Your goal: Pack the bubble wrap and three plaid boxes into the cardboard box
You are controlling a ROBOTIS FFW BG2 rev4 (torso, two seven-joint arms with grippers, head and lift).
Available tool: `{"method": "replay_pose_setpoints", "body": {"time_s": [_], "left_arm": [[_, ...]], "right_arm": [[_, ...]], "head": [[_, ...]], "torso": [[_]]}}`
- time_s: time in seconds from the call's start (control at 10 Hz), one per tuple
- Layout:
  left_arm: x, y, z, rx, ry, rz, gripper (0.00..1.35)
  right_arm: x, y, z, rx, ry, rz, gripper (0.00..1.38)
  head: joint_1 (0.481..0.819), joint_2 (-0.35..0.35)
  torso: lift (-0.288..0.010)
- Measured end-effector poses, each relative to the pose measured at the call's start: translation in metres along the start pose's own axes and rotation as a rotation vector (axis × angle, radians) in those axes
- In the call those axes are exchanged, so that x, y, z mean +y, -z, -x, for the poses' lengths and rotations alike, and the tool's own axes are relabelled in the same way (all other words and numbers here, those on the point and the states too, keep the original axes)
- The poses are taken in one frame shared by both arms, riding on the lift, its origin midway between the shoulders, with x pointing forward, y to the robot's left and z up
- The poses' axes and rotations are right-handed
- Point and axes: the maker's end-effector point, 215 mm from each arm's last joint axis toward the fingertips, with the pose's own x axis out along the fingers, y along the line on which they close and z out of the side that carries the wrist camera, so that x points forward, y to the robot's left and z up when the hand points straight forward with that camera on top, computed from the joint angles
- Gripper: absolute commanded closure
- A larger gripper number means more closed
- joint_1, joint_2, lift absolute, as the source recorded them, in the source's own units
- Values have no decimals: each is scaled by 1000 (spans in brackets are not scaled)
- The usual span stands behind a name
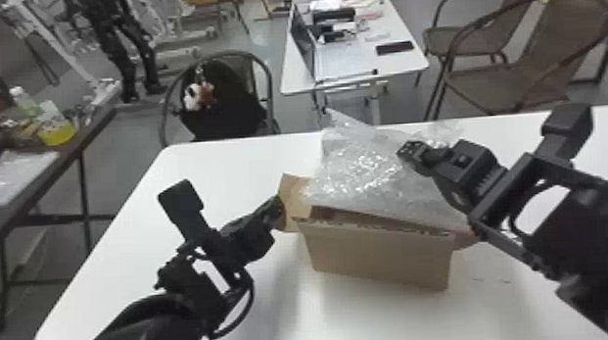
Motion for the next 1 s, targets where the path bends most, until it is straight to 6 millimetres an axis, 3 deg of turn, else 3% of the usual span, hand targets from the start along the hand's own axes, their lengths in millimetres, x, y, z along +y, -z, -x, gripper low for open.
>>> {"method": "replay_pose_setpoints", "body": {"time_s": [0.1,0.2,0.3,0.4,0.7,0.9,1.0], "left_arm": [[1,0,1,-1,-2,2,1211],[1,-1,1,-5,-4,3,1211],[2,-1,1,-9,-7,4,1211],[3,-2,2,-14,-15,4,1211],[12,-4,8,-47,-51,11,1211],[18,-5,14,-62,-63,17,1211],[20,-4,16,-65,-68,19,1211]], "right_arm": [[-9,8,-2,20,15,-33,901],[-15,21,-4,64,30,-64,492],[-16,33,-5,107,30,-83,202],[-12,36,-3,128,28,-69,56],[16,10,22,163,-15,94,85],[15,-26,52,123,-9,294,88],[3,-50,68,41,5,431,90]], "head": [[652,252],[660,262],[666,273],[667,277],[652,274],[646,238],[648,208]], "torso": [[-174],[-174],[-174],[-174],[-174],[-174],[-174]]}}
